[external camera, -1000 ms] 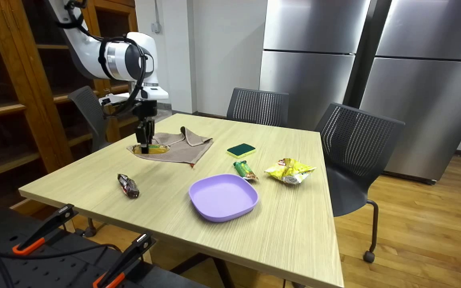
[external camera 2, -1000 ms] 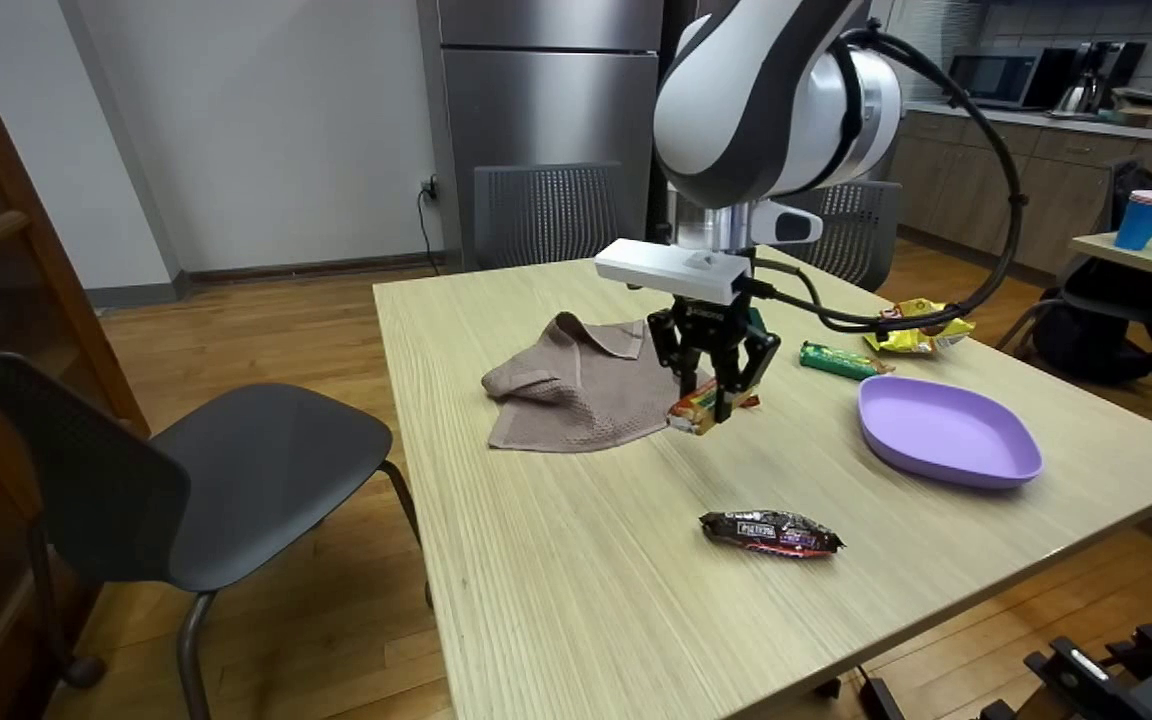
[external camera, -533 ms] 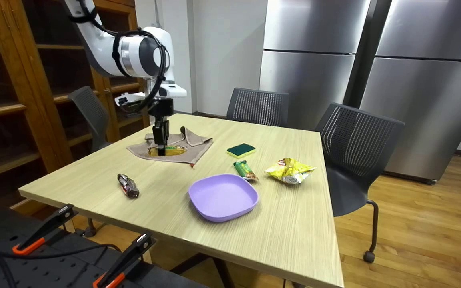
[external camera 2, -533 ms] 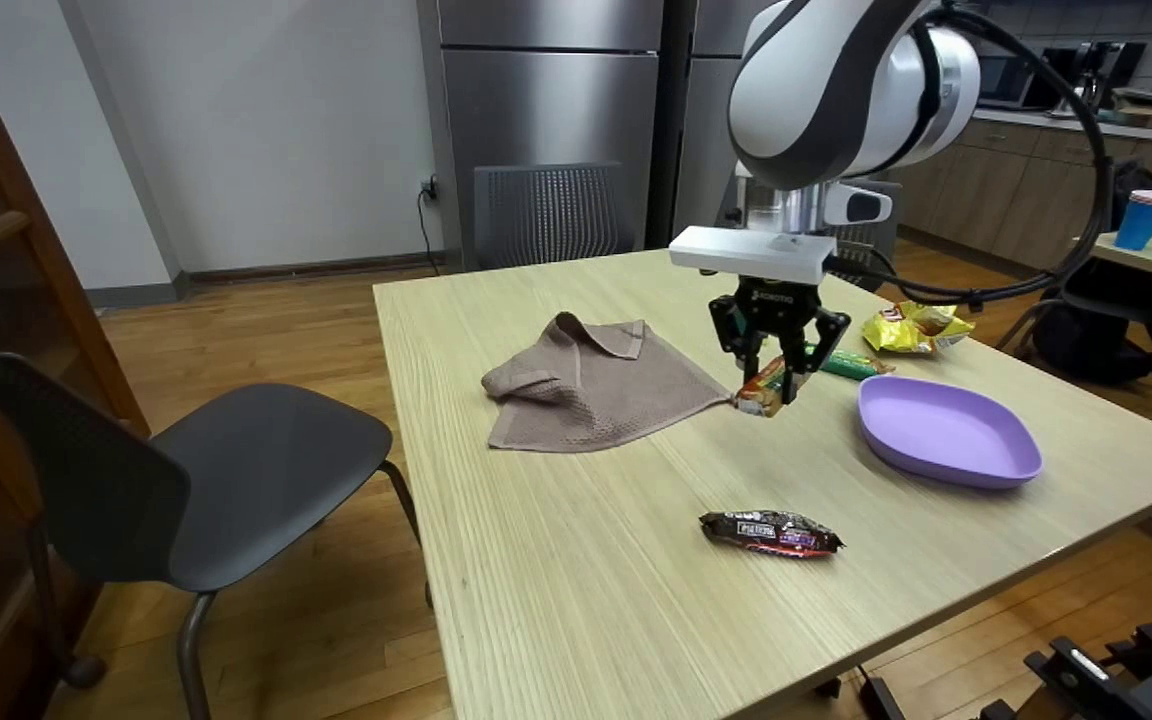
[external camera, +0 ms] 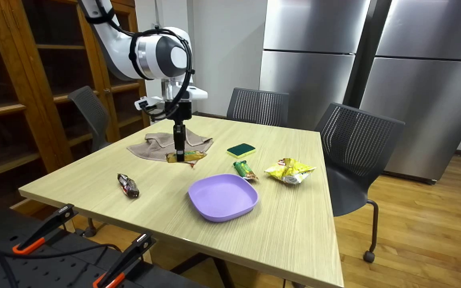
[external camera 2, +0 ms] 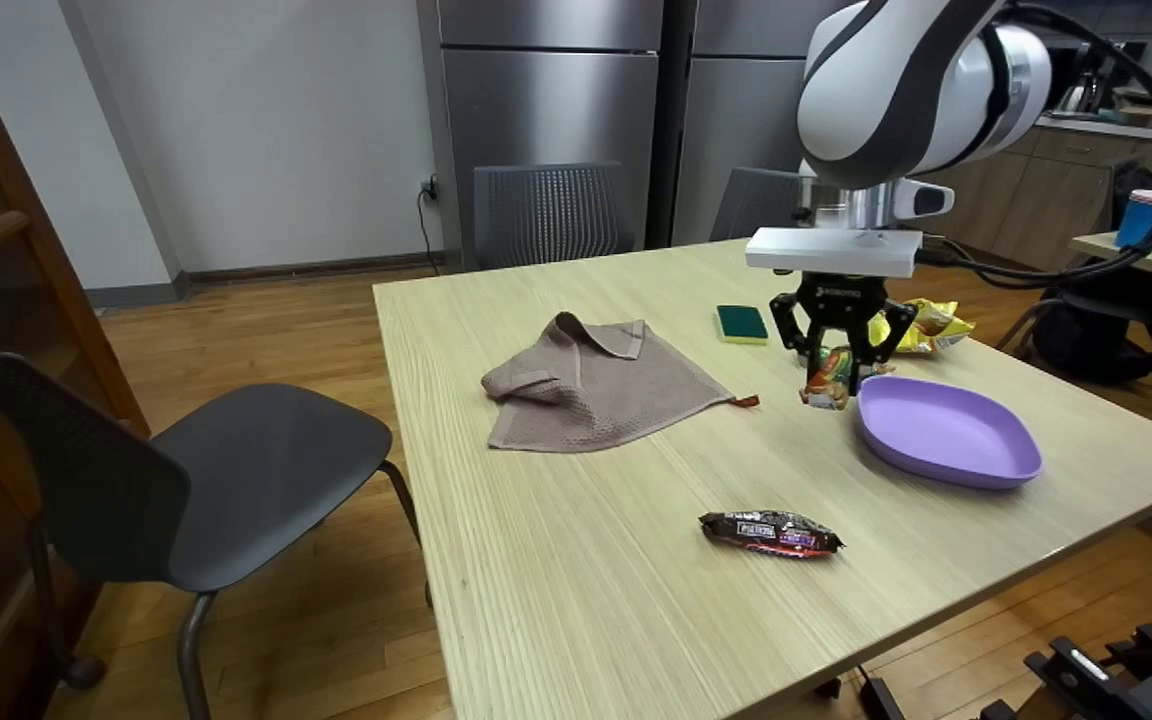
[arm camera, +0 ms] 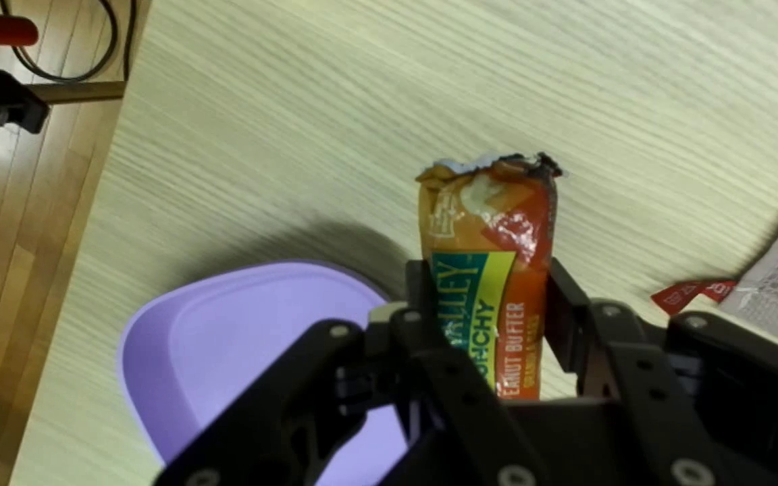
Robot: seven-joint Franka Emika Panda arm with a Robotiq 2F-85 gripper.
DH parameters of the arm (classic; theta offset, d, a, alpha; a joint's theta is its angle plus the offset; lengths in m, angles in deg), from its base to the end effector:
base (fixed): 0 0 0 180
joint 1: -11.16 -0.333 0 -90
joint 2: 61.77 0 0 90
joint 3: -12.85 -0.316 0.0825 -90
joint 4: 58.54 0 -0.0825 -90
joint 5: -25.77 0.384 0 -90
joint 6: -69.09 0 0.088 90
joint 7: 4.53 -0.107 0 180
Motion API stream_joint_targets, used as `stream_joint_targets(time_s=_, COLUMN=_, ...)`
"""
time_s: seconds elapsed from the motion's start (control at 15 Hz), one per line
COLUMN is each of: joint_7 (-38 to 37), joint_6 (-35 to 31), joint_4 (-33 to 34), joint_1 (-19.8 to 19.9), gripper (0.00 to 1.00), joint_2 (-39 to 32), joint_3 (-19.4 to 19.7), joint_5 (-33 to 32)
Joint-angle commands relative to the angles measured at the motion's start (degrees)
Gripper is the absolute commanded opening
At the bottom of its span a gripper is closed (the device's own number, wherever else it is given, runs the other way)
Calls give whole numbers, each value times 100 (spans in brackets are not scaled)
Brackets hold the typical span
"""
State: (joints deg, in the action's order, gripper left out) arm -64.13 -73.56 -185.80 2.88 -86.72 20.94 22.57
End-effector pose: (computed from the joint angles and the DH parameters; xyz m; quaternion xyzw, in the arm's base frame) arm 0.5298 -0.0010 0.1656 0.8781 -0.4692 -0.0484 0.0799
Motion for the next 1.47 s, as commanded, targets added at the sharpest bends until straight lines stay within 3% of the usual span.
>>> stream_joint_targets(time_s=0.0, joint_7=539, joint_6=9, joint_4=-188, joint_1=231, gripper=16, joint_2=184, joint_3=90, joint_5=-164)
stream_joint_targets(time_s=0.53, joint_7=1179, joint_6=87, joint_4=37, joint_1=446, gripper=16, joint_2=-147, joint_3=348, joint_5=-208)
stream_joint_targets(time_s=1.4, joint_7=1010, joint_6=94, joint_4=623, joint_1=277, gripper=16, joint_2=-989, joint_3=665, joint_5=-441)
